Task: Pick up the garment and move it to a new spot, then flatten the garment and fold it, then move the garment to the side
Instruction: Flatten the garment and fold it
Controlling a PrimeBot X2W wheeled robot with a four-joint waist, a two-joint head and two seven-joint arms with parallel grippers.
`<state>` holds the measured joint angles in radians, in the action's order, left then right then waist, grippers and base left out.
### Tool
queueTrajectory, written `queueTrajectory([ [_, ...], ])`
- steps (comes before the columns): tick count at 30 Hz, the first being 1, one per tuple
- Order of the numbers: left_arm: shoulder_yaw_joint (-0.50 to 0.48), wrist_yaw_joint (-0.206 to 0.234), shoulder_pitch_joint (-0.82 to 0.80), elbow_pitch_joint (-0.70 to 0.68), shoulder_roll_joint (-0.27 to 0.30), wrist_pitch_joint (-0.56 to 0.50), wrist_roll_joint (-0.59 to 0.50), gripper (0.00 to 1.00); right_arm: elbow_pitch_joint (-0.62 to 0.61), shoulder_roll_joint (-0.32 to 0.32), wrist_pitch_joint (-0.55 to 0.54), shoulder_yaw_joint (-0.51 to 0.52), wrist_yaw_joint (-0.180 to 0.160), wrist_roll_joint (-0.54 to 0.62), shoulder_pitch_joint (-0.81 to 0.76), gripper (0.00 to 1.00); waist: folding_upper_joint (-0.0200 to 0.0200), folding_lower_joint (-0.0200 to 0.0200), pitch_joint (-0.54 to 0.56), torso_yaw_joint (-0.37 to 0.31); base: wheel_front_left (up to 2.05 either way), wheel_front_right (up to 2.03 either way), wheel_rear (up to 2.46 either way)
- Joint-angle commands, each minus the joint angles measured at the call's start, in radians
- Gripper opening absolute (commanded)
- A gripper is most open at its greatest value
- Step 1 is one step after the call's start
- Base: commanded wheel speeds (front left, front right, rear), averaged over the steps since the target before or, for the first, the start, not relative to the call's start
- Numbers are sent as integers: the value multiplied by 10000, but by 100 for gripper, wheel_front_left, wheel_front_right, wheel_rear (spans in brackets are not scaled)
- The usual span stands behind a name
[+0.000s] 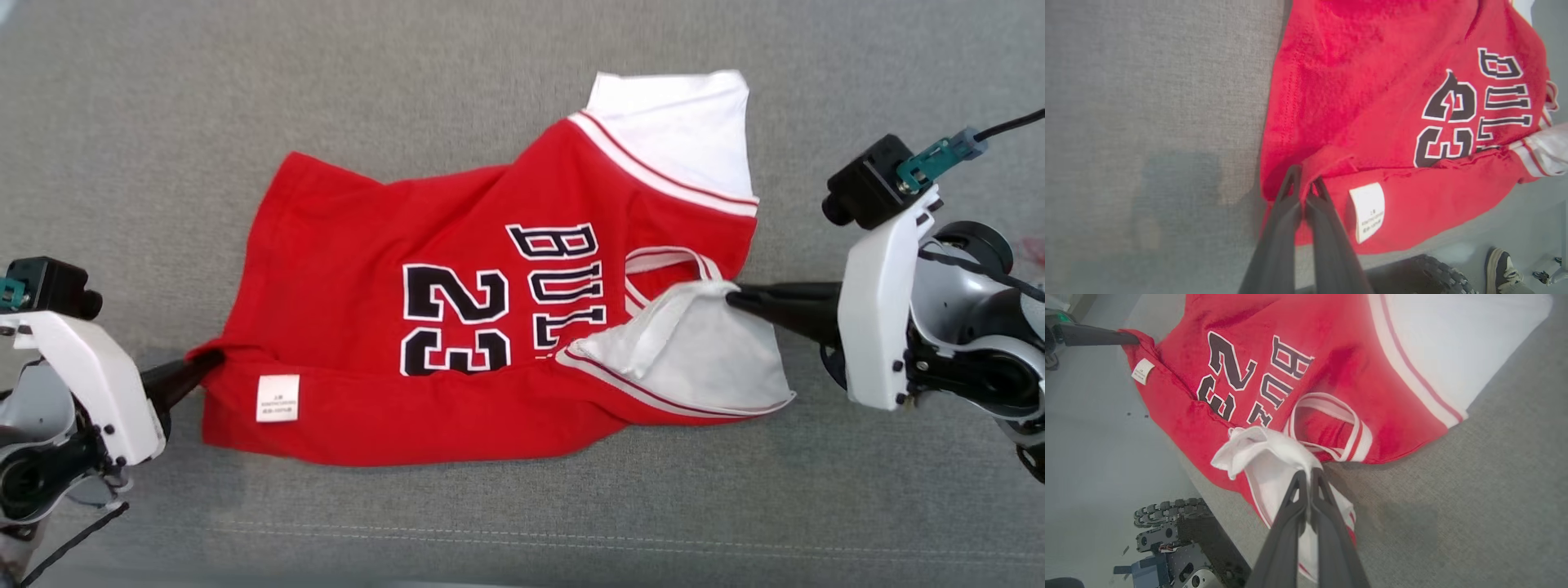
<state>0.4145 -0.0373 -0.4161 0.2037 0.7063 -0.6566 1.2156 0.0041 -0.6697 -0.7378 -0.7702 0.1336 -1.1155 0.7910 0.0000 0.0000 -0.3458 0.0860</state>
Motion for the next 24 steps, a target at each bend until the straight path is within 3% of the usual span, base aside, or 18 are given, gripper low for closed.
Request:
queueTrajectory([
  [1, -565, -143, -570, 248, 356, 415, -272, 0, 29, 23, 353, 230, -29, 445, -129, 0, 0, 0, -305, -66, 0, 0, 0],
  [4, -706, -243, -886, 826, 12, 947, -310, 0, 284, 366, 781, 424, -29, 754, -189, 0, 0, 0, -186, -81, 0, 0, 0],
  [8, -742, -276, -1086, 1288, -150, 903, -152, 0, 506, 532, 1097, 522, -29, 999, -214, 0, 0, 0, -124, -91, 0, 0, 0],
  [11, -734, -311, -1269, 1523, -182, 693, -20, 0, 682, 635, 1307, 513, -29, 1169, -228, 0, 0, 0, -83, -96, 0, 0, 0],
  [18, -1385, -256, -1430, 1347, -182, -247, 1428, 0, 977, 718, 1574, 465, -29, 1196, -259, 0, 0, 0, 114, -65, 0, 0, 0],
  [21, -2116, -304, -1527, 996, -236, -34, 2166, 0, 1084, 747, 1673, 416, -29, 1159, -318, 0, 0, 0, 268, -45, 0, 0, 0],
  [24, -3259, -501, -1911, 728, -661, 1022, 2926, 0, 1194, 783, 1825, 365, -29, 1131, -390, 0, 0, 0, 462, -13, 0, 0, 0],
])
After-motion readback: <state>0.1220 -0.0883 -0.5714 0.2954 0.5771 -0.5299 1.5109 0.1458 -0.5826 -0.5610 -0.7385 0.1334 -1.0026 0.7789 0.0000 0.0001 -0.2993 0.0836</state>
